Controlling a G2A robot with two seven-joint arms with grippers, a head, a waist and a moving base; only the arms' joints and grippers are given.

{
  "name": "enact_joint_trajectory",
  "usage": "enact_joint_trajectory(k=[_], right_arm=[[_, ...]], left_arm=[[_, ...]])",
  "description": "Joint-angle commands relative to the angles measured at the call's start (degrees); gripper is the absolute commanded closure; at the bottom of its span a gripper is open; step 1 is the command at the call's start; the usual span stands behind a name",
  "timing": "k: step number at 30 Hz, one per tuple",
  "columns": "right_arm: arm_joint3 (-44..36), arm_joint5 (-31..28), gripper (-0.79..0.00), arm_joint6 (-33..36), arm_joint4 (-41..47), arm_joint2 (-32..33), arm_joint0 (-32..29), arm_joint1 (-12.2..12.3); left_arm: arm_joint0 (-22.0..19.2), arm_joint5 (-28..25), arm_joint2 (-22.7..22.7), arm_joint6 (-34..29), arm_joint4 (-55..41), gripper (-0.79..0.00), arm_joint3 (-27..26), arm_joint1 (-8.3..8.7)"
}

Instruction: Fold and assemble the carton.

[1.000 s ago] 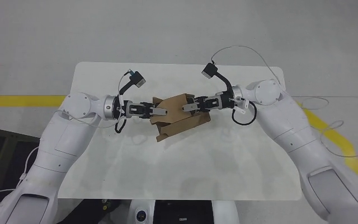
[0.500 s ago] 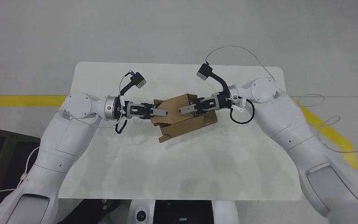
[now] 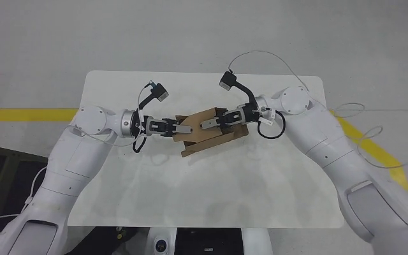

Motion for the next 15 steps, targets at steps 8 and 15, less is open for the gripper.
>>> enact_joint_trajectory(k=[8,15], right_arm=[[0.8,0.2,0.000,0.2,0.9,-0.7,0.3,-0.1],[1.8,-0.9,0.000,-0.9,0.7,-0.6,0.5,-0.1]], left_arm=[[-0.3,-0.1,0.0,0.2,0.2,-0.292,0.5,-0.15],[-0.2,1.1,-0.4,-0.2,-2.7,-0.785,0.8,-0.29]])
